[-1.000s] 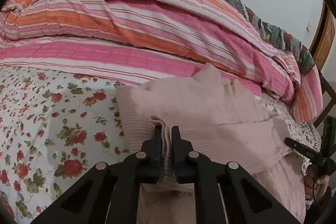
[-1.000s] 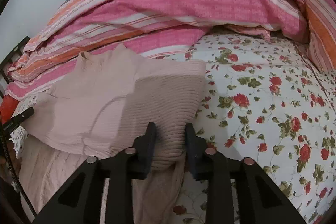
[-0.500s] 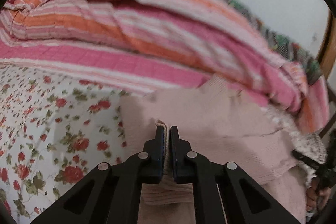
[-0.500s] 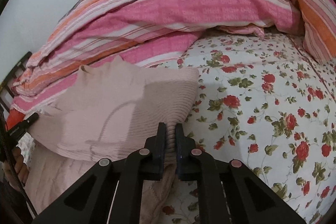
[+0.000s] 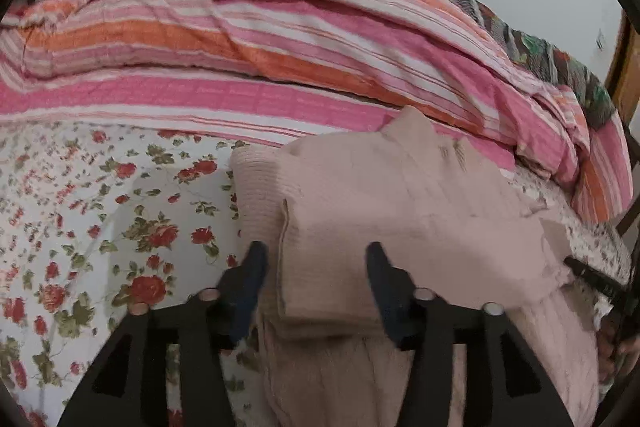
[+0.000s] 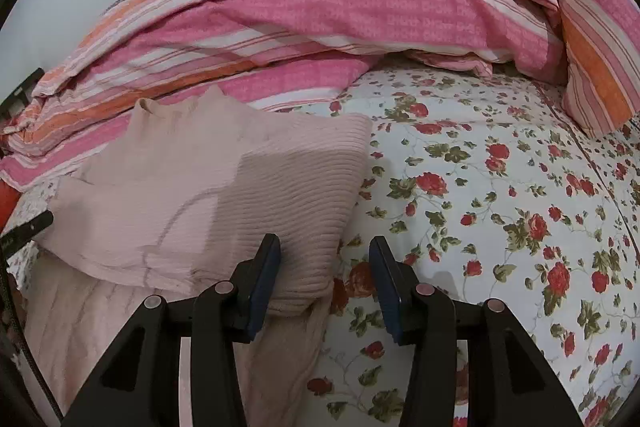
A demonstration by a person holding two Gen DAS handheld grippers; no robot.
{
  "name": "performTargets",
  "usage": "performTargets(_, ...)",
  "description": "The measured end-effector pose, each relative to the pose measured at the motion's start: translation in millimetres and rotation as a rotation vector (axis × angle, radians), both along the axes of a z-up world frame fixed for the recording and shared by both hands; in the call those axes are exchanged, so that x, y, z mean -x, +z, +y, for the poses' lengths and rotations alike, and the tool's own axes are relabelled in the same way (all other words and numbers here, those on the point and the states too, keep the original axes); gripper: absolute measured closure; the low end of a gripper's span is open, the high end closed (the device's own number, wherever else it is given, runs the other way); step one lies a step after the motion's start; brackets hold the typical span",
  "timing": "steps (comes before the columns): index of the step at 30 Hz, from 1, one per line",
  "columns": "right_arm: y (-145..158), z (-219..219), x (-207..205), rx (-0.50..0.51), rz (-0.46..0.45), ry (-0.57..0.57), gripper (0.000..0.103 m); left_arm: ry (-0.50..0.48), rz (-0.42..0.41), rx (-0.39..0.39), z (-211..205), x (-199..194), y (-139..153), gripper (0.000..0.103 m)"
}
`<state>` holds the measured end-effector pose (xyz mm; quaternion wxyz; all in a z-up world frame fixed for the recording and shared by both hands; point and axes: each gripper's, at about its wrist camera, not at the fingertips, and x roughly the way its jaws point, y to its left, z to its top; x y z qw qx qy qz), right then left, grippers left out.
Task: Fold small clothes
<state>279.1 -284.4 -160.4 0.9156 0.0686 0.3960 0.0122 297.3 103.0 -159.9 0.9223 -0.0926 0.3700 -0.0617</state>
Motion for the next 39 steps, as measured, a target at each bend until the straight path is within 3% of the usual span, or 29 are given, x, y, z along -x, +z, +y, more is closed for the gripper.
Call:
performTargets(7,20.7,-2.7,21.6,-0.022,-0.014,-0.031,0.057,-0.011,-0.028,-0.013,7.0,20.7,7.2,0.048)
performTargets(11,35.0,3.3,57.7,0.017,-0.016,-0.022,0.057,-0.035,-0.035,0.026,14.2,34.6,15.6,0.048)
performTargets(17,45.3,15.9,128.3,0.042,-0.021,0.044,0.057,-0.043,-0.015,-0.007,15.0,72.4,31.6,0.048)
performTargets(23,27.0,27.9,183.6,0.048,0.026,0.094,0.057,-0.117,0.009,-0.033,19.2,140.0,33.1,0.048)
performTargets(30,1.7,42.2,235.0,-0.011,0.051,0.150,0.057,-0.131,0.085,0.011,33.9,224.2,2.1,0.040)
performTargets(36,-11.6,53.4,258.7,-0.004,0.061,0.160,0.057,-0.135,0.127,0.092,25.8,258.6,-26.2,0.042)
performTargets(39,-19.1,62.4,265.2,0.023,0.074,0.181,0.059,-0.139,0.124,0.071,13.1,260.2,-27.9,0.042)
